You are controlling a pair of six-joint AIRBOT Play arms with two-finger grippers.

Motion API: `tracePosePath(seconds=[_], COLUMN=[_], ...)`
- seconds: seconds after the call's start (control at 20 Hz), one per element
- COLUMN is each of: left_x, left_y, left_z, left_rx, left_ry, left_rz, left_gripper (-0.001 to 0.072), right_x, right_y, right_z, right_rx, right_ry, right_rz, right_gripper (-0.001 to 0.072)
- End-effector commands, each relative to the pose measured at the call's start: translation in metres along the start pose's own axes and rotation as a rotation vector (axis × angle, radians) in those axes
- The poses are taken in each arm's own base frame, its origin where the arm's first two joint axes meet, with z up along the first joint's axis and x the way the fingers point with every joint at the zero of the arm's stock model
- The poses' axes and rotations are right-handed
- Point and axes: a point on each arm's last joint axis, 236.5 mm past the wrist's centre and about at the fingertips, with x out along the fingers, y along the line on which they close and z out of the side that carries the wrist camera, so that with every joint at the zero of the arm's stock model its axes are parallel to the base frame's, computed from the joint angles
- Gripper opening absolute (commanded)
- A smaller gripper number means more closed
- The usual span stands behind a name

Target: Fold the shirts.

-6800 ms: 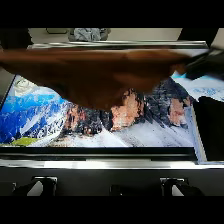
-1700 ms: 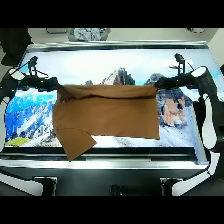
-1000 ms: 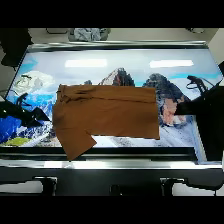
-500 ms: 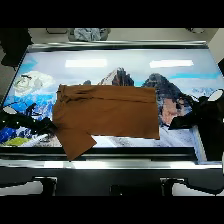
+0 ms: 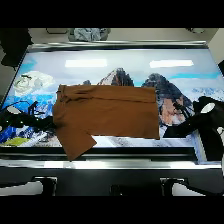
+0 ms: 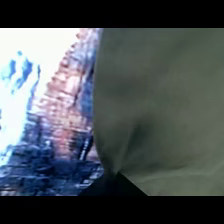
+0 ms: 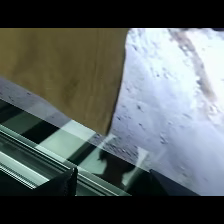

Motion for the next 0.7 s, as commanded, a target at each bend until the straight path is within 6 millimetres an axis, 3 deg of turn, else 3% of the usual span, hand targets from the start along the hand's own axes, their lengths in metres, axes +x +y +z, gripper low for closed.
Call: tracePosePath(seconds=[0.0,0.15,0.4,0.65], left_x=[0.000,-0.002,-0.004,-0.004], left_y=[-0.004,-0.005,-0.007,-0.007], left_z=[-0.008,-0.009,-0.010,-0.010], left_rx=[0.016,0.050,0.070,0.070], left_ry=[0.032,0.036,0.033,0.033], left_rz=[-0.014,-0.018,-0.019,-0.019], left_gripper=[0.0028,0.0028,0.0028,0.0028], right_x=[0.025,0.041,0.045,0.044], right_y=[0.017,0.023,0.014,0.001], right_z=[0.004,0.006,0.035,0.043], right_rx=[0.037,0.079,0.147,0.228], right_ry=[-0.065,-0.108,-0.254,-0.291], right_rz=[0.092,0.135,0.118,0.075], right_gripper=[0.0565,0.0561,0.0544,0.0446])
